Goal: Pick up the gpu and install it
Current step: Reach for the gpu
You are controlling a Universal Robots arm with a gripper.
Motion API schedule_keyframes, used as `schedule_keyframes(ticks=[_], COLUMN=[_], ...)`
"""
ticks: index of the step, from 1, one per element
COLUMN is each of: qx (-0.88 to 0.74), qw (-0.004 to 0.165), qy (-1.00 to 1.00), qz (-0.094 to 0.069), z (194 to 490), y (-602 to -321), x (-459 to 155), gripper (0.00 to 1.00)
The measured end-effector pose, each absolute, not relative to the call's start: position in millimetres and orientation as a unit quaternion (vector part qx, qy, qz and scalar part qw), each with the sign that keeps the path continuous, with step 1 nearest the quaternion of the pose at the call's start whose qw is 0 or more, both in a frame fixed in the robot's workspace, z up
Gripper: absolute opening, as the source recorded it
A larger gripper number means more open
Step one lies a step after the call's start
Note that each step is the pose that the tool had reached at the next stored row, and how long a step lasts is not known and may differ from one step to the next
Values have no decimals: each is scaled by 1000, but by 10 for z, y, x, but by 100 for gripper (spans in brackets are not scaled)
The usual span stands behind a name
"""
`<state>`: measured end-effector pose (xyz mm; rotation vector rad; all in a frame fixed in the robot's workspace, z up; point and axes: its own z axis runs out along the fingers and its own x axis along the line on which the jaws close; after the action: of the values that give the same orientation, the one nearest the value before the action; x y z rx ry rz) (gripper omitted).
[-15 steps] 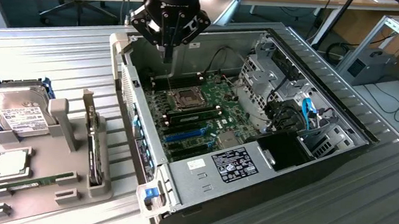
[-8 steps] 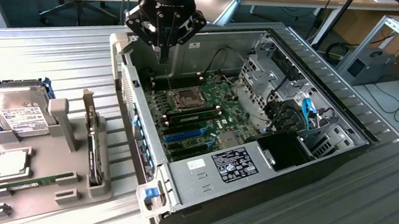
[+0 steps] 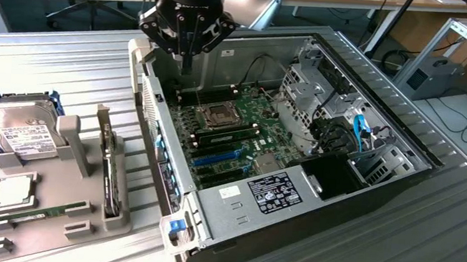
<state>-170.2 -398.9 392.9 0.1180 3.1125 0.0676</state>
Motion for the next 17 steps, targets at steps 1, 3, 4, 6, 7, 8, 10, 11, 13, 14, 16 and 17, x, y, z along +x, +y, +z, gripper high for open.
schedule_keyframes(ticks=[1,3,4,6,7,8,10,11,13,14,16,17], qx=[38,38,38,38,38,38,38,38,38,38,38,38], qw=[13,13,13,13,13,13,13,13,13,13,13,13], qy=[999,999,999,999,999,999,999,999,999,999,999,999], qz=[22,22,22,22,22,22,22,22,22,22,22,22], z=[3929,3929,3929,3929,3929,3928,3928,3928,3928,3927,3927,3927], y=[-3989,-3989,-3989,-3989,-3989,-3989,-3989,-3989,-3989,-3989,-3989,-3989], x=[-1712,-1731,-1746,-1766,-1779,-1790,-1811,-1820,-1841,-1851,-1870,-1879], gripper=[11,11,11,11,11,11,11,11,11,11,11,11])
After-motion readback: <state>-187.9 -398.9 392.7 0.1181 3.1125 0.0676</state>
